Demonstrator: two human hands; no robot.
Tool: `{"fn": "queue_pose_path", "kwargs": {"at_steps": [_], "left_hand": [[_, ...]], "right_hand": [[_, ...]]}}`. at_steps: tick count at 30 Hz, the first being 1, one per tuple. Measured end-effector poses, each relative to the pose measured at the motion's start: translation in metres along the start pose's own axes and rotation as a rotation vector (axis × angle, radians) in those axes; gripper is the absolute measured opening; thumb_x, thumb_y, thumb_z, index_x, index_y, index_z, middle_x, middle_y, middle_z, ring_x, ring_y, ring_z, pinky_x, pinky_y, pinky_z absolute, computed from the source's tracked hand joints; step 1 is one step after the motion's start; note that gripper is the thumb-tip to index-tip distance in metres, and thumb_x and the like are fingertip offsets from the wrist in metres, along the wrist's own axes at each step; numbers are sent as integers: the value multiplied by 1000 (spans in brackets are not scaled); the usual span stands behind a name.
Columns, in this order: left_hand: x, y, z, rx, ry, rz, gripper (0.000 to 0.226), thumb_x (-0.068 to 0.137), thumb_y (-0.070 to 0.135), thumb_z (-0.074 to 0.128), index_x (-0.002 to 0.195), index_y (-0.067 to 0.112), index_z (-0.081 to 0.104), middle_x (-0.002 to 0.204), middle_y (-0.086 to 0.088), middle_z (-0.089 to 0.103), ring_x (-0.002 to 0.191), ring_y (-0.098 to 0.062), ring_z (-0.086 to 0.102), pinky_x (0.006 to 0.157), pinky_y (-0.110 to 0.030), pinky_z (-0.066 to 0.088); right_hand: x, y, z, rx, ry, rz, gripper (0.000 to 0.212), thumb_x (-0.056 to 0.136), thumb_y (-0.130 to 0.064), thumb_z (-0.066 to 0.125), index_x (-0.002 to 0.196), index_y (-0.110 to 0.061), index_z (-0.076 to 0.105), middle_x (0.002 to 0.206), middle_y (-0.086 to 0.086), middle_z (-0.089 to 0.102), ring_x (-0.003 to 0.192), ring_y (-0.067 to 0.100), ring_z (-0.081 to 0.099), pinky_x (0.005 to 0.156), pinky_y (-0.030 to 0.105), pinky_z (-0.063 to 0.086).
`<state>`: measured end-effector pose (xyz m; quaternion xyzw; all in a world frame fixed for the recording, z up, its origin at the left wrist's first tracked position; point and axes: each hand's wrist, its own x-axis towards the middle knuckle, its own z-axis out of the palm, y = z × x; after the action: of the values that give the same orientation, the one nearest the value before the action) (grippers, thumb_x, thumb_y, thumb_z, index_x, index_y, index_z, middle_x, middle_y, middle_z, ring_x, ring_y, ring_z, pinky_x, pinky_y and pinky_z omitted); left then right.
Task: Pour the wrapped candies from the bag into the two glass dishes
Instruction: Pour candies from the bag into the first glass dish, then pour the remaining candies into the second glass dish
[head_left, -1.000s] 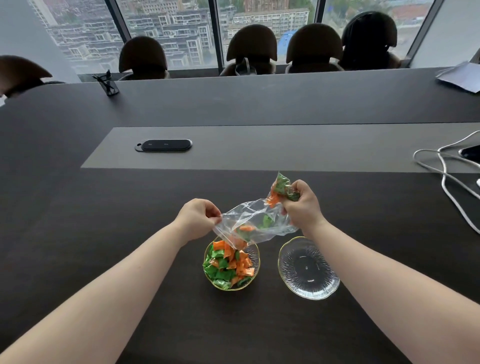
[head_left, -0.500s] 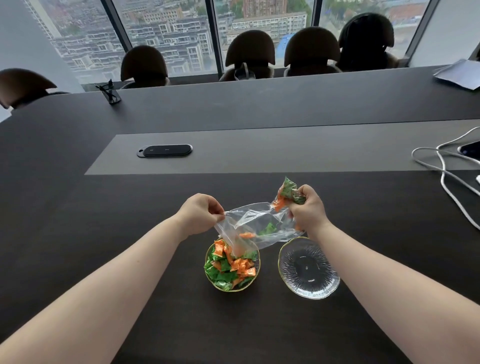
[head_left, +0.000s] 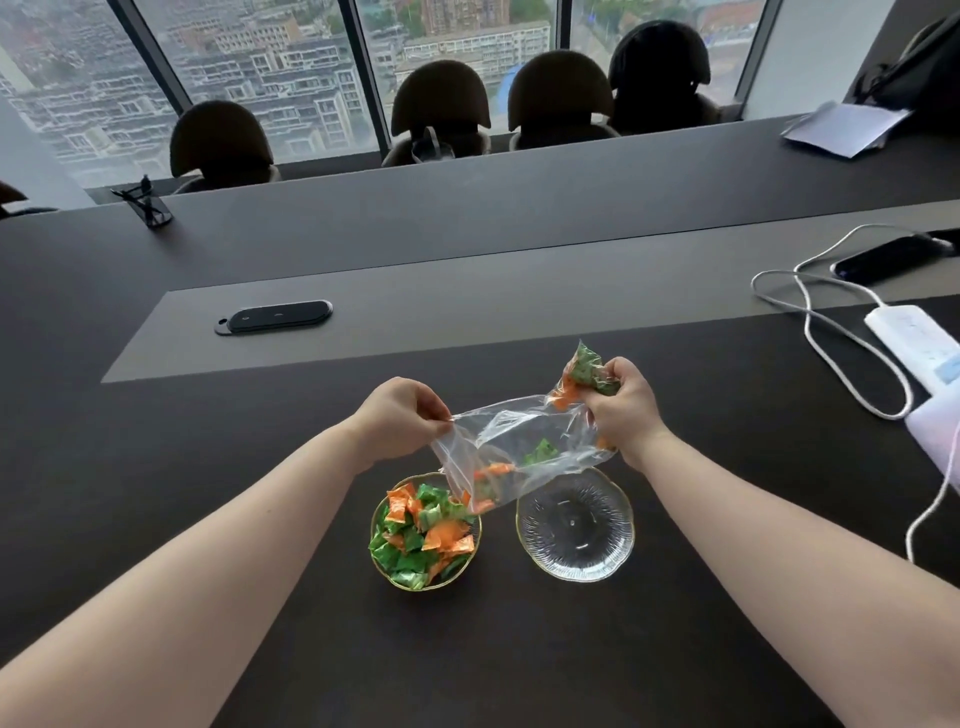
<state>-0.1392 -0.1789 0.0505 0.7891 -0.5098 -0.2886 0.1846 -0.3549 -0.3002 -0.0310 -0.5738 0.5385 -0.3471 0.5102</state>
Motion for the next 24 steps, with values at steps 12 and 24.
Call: {"fn": "queue_pose_path", "kwargs": {"at_steps": [12,24], "left_hand": [[13,57,52,6,-91,84,12,79,13,66,87,9,74,80,-1,66,76,-13,58,75,-23,46],[20,57,91,94,-144,76,12,74,14,70,84,11,77,65,13,61,75,-12,59,75,-21,44]], "right_hand": [[1,24,-70,-62,122,56,22,82,-9,64,75,-15,45,76,4,53,61,17,50,54,31,46],[0,29,-87,-206,13,-40,30,79,-21,71,70,-22,43,72,-3,55,65,19,53,65,38,49]]}}
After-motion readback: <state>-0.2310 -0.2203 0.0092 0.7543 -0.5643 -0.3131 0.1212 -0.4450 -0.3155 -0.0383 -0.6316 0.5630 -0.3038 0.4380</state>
